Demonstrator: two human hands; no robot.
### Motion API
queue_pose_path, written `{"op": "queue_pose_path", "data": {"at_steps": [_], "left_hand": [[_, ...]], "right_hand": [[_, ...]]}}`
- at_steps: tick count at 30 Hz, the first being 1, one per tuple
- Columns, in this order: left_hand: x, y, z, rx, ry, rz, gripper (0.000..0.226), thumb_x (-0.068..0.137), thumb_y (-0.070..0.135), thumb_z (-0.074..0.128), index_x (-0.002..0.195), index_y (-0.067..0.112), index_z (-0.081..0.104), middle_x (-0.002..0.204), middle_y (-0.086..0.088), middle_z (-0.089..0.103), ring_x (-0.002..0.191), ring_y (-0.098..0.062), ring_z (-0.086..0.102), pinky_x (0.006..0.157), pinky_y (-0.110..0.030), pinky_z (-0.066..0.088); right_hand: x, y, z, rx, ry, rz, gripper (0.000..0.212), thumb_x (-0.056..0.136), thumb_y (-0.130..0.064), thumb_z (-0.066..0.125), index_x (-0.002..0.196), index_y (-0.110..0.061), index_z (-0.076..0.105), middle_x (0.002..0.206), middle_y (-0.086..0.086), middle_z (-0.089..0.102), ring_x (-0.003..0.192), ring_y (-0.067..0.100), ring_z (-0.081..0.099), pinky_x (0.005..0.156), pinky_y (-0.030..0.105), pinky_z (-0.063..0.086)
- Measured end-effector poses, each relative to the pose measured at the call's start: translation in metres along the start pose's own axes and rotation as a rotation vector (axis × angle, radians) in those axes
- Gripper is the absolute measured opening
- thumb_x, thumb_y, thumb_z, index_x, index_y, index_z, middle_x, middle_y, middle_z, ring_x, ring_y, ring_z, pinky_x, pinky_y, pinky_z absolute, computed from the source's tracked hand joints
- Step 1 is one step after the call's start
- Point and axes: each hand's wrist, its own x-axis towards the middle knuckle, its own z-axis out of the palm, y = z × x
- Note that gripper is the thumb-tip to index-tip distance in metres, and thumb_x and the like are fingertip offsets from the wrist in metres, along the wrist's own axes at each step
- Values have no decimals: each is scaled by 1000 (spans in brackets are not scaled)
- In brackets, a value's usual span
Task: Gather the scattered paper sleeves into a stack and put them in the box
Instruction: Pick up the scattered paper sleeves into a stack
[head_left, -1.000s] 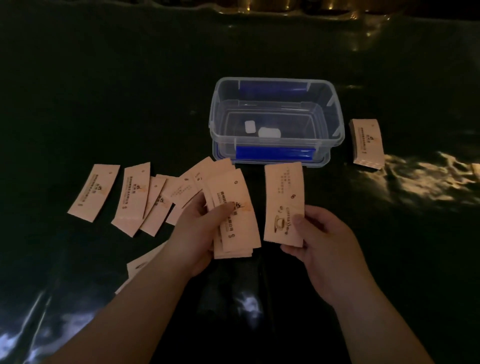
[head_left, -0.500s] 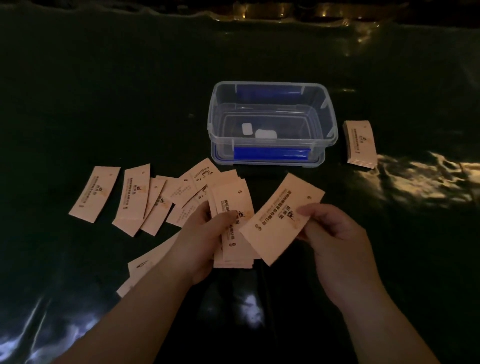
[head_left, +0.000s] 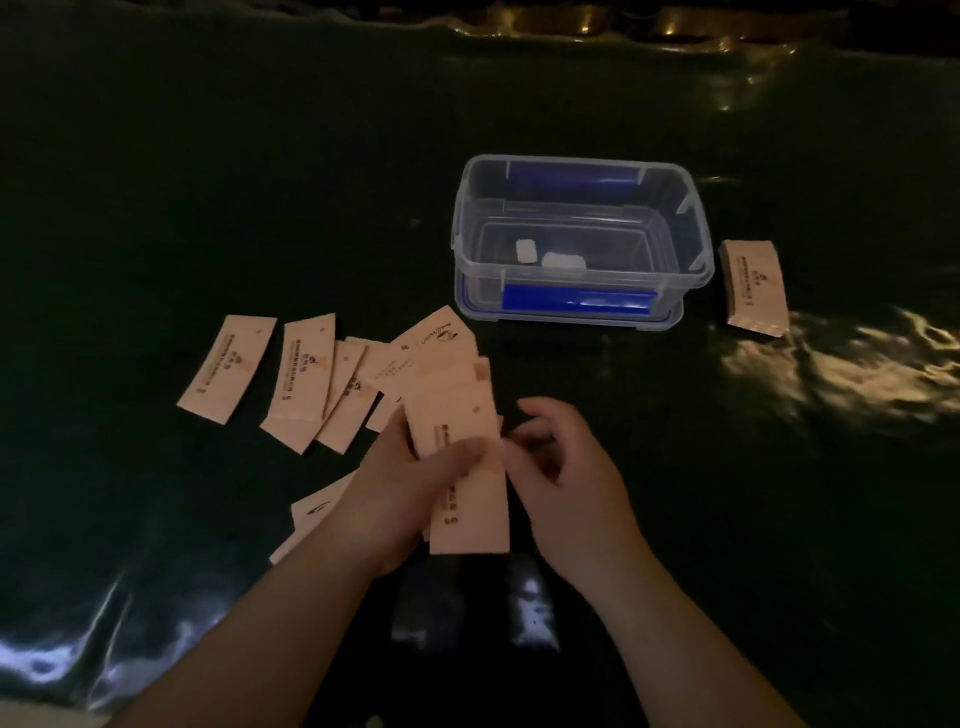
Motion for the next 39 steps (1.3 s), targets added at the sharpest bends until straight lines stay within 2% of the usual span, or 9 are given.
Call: {"op": "queue_pose_path", "data": {"at_steps": [4, 10, 15, 19, 21, 23, 25, 33, 39], "left_hand": [[0, 12, -44, -239, 116, 9, 50, 63, 29, 82, 105, 49, 65, 123, -7, 74, 102, -32, 78, 73, -53, 65], [-3, 17, -87, -300, 197, 72, 61, 54, 29, 88, 109, 48, 69, 112, -7, 81, 100, -31, 79, 68, -52, 64], [-5, 5, -96, -286, 199, 47, 71, 59, 25, 90, 122, 47, 65, 115, -6, 80, 104, -32, 78, 74, -53, 63], [-9, 1, -92, -253, 157, 19, 93, 43, 32, 94, 127, 51, 60, 112, -2, 81, 101, -29, 79, 71, -53, 64], [-10, -2, -88, -245, 123, 0, 92, 42, 30, 95, 125, 52, 58, 112, -3, 81, 102, -30, 79, 73, -54, 64], [-11, -6, -80, -215, 97, -3, 82, 51, 26, 94, 120, 49, 58, 111, -3, 81, 103, -31, 78, 75, -54, 64], [-10, -10, -69, -195, 94, -9, 71, 61, 19, 89, 119, 47, 58, 114, -4, 80, 105, -33, 77, 82, -58, 63], [7, -18, -26, -174, 69, -55, 62, 72, 15, 86, 117, 50, 59, 117, -3, 78, 105, -29, 77, 85, -56, 63], [16, -18, 21, -156, 5, -93, 79, 58, 24, 90, 127, 41, 57, 115, -4, 79, 101, -26, 78, 81, -56, 64]], "right_hand": [[16, 17, 14, -145, 171, 35, 31, 97, -31, 63, 127, -35, 58, 100, -24, 50, 95, -7, 55, 71, 13, 38], [28, 12, 51, -641, -72, -169, 69, 83, -50, 71, 142, -32, 40, 154, -1, 30, 138, 22, 23, 110, 48, 30], [51, -10, 68, -728, -8, 19, 84, 74, -53, 78, 144, -30, 37, 142, 7, 39, 128, 31, 35, 101, 51, 37], [67, -19, 62, -556, 6, 242, 85, 80, -32, 81, 152, -27, 35, 149, 4, 46, 136, 31, 37, 105, 54, 37], [65, -15, 55, -424, 11, 240, 60, 86, -26, 77, 138, -33, 49, 138, -1, 56, 129, 26, 48, 103, 52, 44], [57, -10, 44, -222, 34, 240, 28, 93, -22, 69, 104, -42, 53, 115, -8, 61, 107, 15, 58, 80, 38, 56], [44, -4, 31, -85, 92, 264, 31, 97, -18, 63, 87, -42, 48, 99, -14, 56, 87, 4, 56, 57, 21, 46], [-14, 27, -30, 762, 243, 746, 11, 98, -21, 65, 106, -16, 71, 103, 12, 74, 82, 21, 69, 65, 37, 50], [-37, 28, -49, 870, 300, 618, 11, 97, -23, 66, 104, -30, 71, 82, 4, 81, 65, 13, 74, 64, 36, 53]]}}
